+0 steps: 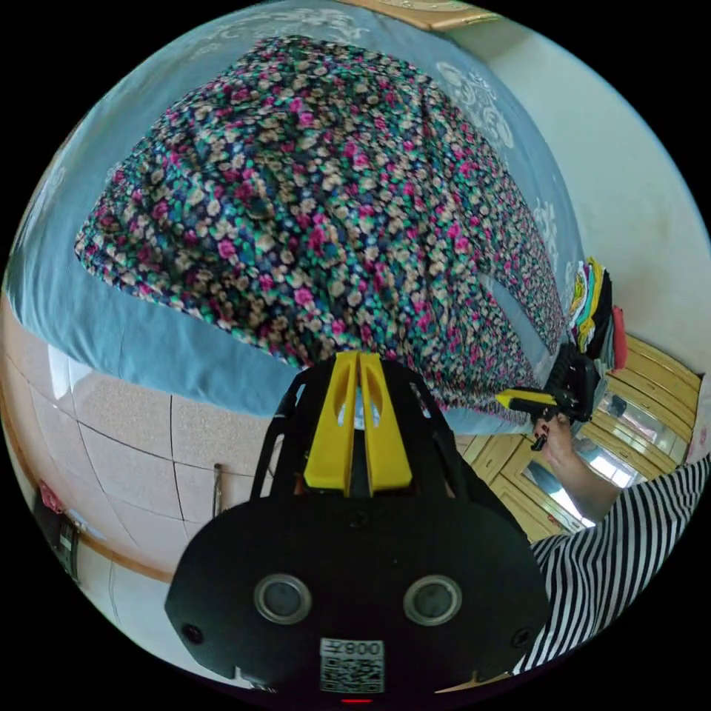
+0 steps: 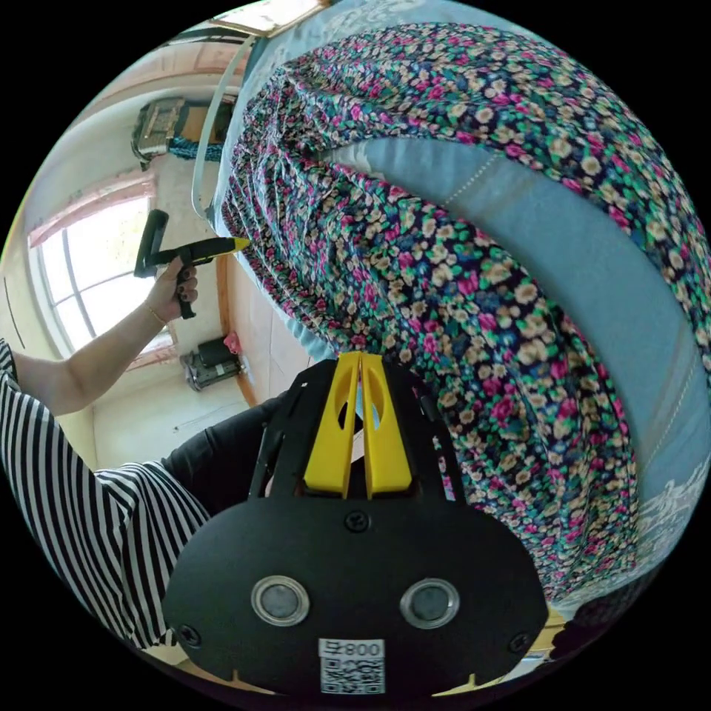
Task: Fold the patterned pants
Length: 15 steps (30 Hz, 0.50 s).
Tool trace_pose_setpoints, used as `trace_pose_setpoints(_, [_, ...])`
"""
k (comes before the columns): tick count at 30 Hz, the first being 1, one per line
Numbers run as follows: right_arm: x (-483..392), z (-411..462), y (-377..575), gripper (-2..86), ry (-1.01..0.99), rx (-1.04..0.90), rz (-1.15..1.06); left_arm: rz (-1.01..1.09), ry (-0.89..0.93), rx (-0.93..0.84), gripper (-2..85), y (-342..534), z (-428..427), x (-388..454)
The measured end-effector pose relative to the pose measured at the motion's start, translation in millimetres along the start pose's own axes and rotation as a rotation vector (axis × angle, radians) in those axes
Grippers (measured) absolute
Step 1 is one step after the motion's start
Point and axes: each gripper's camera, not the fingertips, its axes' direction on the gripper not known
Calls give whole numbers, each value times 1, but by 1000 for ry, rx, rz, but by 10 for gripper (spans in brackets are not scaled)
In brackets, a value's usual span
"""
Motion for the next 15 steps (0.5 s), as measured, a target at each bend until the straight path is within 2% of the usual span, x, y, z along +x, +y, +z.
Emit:
trace_pose_setpoints(2, [3, 30, -13, 2, 4, -110, 4, -29, -30, -75, 1, -3, 1, -13])
trace_pose_setpoints(5, [6, 36, -11, 3, -38, -86, 27, -62, 18, -54, 1, 9, -17, -29])
trace_pose_setpoints(8, [10, 30, -19, 6, -59, -99, 50, -83, -19, -48, 2, 15, -41, -36])
trace_pose_setpoints(13, [12, -23, -52, 29, -25, 64, 41, 22, 26, 149, 6, -22, -106, -22])
trace_pose_setpoints(15, [12, -48, -74, 41, 2, 138, 12, 102, -6, 217, 10, -65, -138, -11])
